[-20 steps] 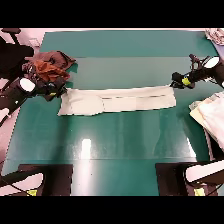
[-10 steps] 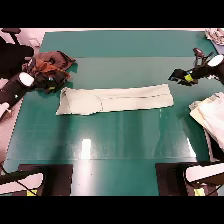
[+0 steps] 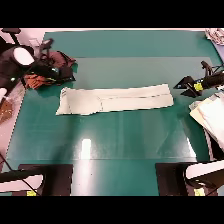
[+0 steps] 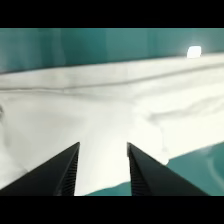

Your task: Fold the shirts.

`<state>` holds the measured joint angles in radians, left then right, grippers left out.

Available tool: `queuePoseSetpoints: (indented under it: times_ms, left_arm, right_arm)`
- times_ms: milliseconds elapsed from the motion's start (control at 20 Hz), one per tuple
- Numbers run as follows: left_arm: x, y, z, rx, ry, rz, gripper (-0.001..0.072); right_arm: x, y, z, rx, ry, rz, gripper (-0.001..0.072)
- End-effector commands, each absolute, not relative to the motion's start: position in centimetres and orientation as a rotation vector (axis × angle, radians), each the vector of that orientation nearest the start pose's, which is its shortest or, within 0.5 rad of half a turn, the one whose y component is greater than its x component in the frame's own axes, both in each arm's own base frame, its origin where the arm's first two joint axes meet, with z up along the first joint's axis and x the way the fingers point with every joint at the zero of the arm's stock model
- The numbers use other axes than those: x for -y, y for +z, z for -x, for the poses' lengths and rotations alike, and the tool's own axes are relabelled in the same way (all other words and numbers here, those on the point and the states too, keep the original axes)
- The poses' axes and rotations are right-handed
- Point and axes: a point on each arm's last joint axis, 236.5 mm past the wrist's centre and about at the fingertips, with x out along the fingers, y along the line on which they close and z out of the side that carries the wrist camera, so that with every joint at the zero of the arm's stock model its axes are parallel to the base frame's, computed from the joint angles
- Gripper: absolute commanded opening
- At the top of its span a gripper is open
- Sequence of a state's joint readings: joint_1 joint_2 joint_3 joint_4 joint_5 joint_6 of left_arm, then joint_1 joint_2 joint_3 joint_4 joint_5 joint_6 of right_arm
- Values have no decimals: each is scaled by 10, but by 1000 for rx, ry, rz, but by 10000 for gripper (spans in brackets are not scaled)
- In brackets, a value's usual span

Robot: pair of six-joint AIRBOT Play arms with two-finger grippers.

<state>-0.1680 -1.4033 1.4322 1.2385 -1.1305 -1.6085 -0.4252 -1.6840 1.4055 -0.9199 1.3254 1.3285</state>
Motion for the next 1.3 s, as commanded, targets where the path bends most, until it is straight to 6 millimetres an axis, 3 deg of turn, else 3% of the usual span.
queuePoseSetpoints:
  times_ms: [0, 150, 300, 450, 650, 700, 800, 850, 900, 1050, 1250]
  left_arm:
    - [176, 30, -417, -1265, -436, 75, 350]
    - [203, 4, -421, -1266, -507, 0, 351]
    - [219, 7, -436, -1205, -528, -6, 351]
    - [221, 6, -442, -1202, -531, -7, 351]
    - [221, -3, -435, -1245, -536, -6, 351]
    - [222, -4, -434, -1252, -540, -2, 351]
    - [226, -3, -434, -1241, -544, -4, 350]
    - [228, -4, -435, -1240, -547, -5, 350]
    - [232, -7, -434, -1241, -553, -12, 350]
    - [249, -22, -427, -1263, -578, -35, 350]
    - [270, -41, -424, -1268, -603, -53, 350]
  right_arm:
    - [35, -53, -433, -1381, 314, -770, 713]
    - [22, -70, -434, -1429, 373, -750, 715]
    - [3, -85, -432, -1462, 427, -710, 716]
    - [-18, -98, -426, -1502, 455, -690, 715]
    - [-37, -106, -420, -1527, 485, -647, 688]
    - [-38, -106, -421, -1524, 485, -645, 571]
    - [-39, -105, -420, -1528, 491, -648, 190]
    - [-41, -102, -417, -1536, 504, -654, 78]
    - [-43, -96, -413, -1545, 520, -654, 27]
    - [-45, -66, -415, -1513, 503, -649, 27]
    - [-67, -4, -416, -1451, 450, -656, 26]
